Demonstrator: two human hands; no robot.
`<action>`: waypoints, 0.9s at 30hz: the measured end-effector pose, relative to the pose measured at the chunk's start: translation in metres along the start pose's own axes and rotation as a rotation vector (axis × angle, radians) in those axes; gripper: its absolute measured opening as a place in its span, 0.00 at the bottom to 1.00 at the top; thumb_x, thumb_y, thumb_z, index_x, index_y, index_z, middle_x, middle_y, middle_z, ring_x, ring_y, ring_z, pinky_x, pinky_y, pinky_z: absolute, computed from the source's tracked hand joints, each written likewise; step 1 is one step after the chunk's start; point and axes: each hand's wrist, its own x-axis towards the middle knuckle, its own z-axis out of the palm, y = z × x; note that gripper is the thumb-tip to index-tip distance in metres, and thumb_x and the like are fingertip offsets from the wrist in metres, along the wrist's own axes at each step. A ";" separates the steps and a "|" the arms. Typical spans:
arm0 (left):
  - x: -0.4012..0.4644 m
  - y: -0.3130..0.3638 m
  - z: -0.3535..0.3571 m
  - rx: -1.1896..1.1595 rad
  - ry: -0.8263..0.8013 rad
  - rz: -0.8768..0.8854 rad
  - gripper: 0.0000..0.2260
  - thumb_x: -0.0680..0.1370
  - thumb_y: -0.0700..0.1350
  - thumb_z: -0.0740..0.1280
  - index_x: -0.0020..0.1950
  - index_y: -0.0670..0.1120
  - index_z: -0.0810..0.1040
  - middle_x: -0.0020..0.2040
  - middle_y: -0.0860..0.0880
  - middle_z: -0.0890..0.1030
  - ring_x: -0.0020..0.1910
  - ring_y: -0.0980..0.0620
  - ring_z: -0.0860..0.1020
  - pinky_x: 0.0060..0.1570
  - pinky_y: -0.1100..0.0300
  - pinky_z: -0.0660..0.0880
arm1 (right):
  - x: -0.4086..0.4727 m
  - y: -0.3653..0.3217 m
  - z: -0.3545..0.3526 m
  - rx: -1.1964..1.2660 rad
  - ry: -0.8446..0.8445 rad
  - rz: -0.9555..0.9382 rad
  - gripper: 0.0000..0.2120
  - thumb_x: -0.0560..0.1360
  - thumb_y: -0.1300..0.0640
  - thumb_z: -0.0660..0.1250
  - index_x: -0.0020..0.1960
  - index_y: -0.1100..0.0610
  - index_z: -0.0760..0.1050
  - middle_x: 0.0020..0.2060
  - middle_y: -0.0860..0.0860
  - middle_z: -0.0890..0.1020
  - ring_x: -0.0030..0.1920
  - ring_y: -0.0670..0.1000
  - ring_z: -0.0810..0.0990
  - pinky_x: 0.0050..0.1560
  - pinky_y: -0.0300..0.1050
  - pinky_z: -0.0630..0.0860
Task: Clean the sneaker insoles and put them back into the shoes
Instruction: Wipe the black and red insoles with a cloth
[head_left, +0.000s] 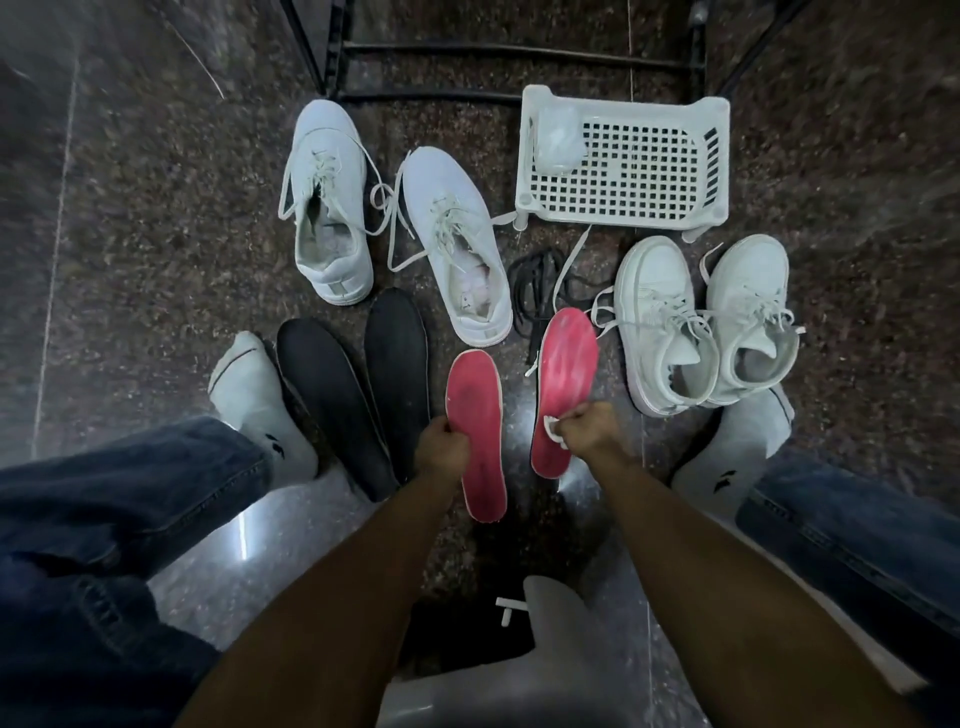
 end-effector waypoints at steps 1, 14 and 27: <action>-0.002 -0.001 -0.001 0.084 0.050 0.056 0.10 0.74 0.40 0.63 0.52 0.45 0.82 0.47 0.43 0.84 0.44 0.43 0.81 0.43 0.55 0.76 | -0.018 -0.014 -0.006 0.015 0.009 -0.015 0.05 0.55 0.49 0.75 0.30 0.47 0.82 0.37 0.51 0.85 0.38 0.55 0.84 0.44 0.51 0.82; -0.074 0.056 -0.013 -0.621 -0.631 0.043 0.29 0.80 0.65 0.53 0.66 0.44 0.76 0.61 0.42 0.80 0.60 0.42 0.78 0.63 0.45 0.72 | -0.153 -0.083 -0.072 0.244 -0.361 -0.264 0.06 0.71 0.67 0.72 0.42 0.57 0.82 0.29 0.51 0.81 0.26 0.45 0.72 0.21 0.34 0.61; -0.124 0.091 -0.059 -0.937 -0.879 0.178 0.32 0.75 0.67 0.59 0.62 0.41 0.78 0.56 0.40 0.81 0.50 0.42 0.82 0.52 0.43 0.78 | -0.222 -0.152 -0.107 0.004 0.000 -0.880 0.07 0.69 0.64 0.74 0.38 0.53 0.83 0.36 0.46 0.81 0.36 0.45 0.79 0.41 0.46 0.76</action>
